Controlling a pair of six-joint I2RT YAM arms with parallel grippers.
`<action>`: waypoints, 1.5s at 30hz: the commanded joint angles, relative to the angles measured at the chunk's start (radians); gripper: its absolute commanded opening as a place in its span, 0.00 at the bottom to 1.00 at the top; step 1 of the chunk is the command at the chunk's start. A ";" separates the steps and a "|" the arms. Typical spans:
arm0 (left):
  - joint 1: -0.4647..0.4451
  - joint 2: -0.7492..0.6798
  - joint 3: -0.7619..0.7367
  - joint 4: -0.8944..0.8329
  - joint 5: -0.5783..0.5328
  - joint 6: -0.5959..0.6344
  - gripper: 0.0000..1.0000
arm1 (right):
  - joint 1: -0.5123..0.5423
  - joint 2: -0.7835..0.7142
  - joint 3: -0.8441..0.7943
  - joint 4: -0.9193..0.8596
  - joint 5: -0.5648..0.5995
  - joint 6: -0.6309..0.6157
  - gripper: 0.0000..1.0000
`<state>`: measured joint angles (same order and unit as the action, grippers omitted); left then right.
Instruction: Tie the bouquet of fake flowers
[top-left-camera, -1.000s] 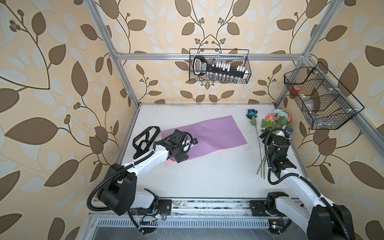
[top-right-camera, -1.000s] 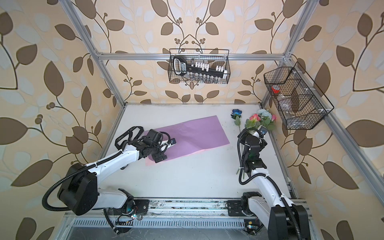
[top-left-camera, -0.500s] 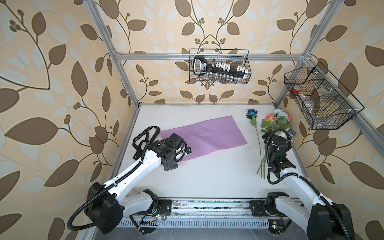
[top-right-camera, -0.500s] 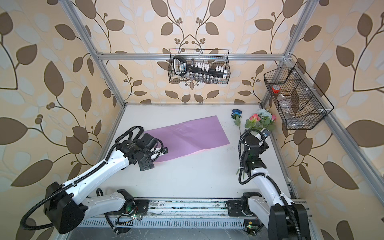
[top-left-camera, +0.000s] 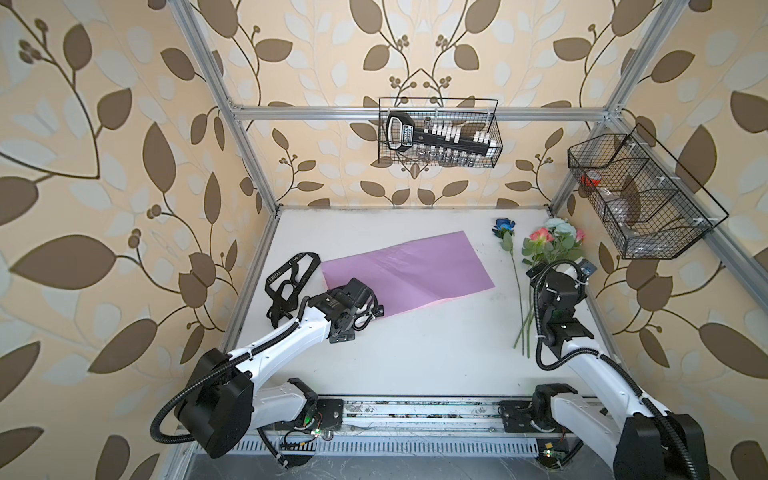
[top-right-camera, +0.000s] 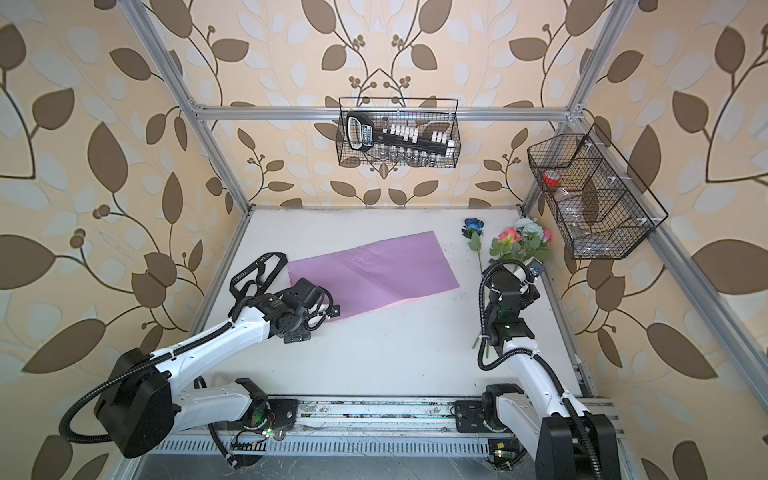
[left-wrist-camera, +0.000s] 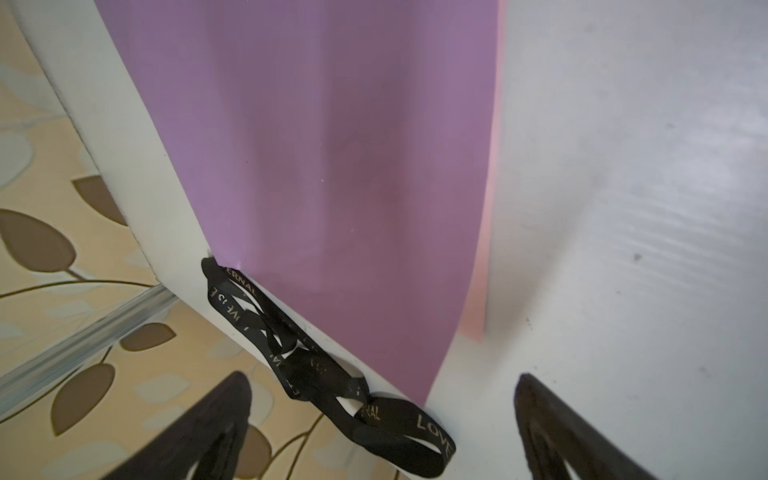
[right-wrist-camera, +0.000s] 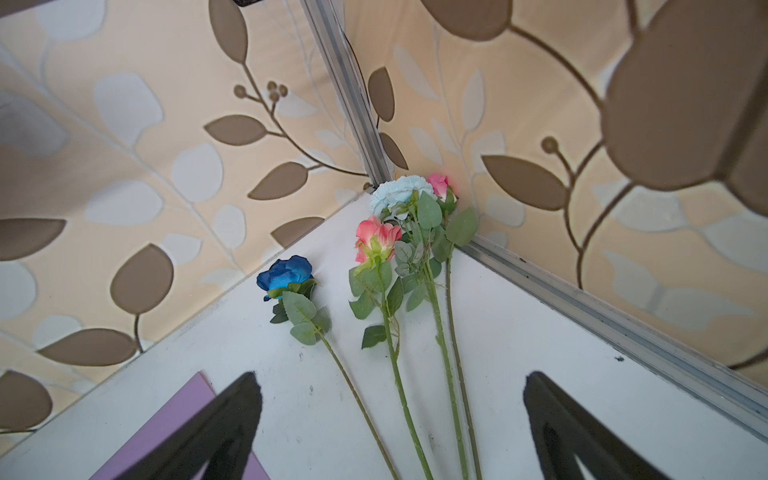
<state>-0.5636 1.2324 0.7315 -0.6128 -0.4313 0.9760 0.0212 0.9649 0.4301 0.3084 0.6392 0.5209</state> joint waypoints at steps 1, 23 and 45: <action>-0.004 0.050 0.007 0.085 0.004 0.113 0.93 | -0.004 -0.015 -0.013 -0.038 0.060 0.022 0.99; -0.137 0.006 0.227 -0.009 -0.071 -0.084 0.00 | -0.026 -0.095 0.006 -0.135 -0.015 0.093 0.99; -0.248 -0.133 0.484 -0.110 0.143 -0.713 0.15 | 0.163 0.045 0.159 -0.499 -0.527 -0.009 0.99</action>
<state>-0.8165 1.1080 1.1992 -0.6659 -0.3706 0.3302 0.1421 0.9958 0.5720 -0.1024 0.1650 0.5350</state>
